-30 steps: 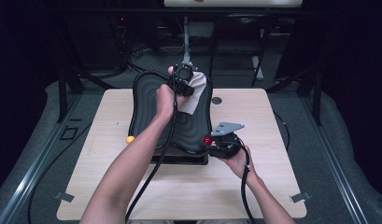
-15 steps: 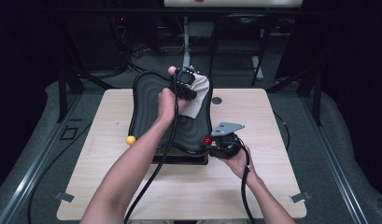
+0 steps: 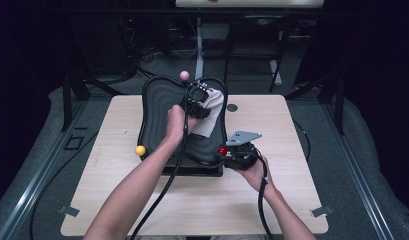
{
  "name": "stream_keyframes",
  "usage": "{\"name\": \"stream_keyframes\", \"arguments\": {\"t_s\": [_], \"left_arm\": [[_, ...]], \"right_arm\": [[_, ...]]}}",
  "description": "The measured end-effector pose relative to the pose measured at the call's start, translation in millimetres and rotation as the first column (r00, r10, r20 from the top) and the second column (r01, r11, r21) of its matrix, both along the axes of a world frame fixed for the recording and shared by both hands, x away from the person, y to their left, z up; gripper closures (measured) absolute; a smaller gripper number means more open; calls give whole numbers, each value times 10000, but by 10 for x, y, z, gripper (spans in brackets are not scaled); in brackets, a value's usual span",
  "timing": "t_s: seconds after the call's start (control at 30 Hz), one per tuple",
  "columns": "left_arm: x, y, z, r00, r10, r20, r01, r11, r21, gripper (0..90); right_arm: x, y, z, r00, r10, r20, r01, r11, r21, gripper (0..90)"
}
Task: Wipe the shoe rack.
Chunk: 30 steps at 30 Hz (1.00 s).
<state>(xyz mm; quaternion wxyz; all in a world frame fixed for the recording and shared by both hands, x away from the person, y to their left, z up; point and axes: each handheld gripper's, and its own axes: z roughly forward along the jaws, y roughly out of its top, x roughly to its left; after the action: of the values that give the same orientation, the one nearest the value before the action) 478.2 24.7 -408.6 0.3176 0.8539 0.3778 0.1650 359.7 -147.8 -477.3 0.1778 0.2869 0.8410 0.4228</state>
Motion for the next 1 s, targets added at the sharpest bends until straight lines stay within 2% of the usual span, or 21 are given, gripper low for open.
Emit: {"name": "stream_keyframes", "arguments": {"t_s": [0.23,0.57,1.0], "left_arm": [[-183,48,-109,9994,-343,24,343,9994,-52,823],[-463,89,-282,9971,-757,-26,755,9966,-332,824],[-667,136,-398,9935,-1136,-119,1129,9923,-512,825]], "right_arm": [[2,1,-1,10000,3,41,-3,10000,-17,606],[-1,3,-8,10000,-21,66,21,10000,70,605],[-4,2,-4,10000,-68,-3,68,9999,120,583]]}}
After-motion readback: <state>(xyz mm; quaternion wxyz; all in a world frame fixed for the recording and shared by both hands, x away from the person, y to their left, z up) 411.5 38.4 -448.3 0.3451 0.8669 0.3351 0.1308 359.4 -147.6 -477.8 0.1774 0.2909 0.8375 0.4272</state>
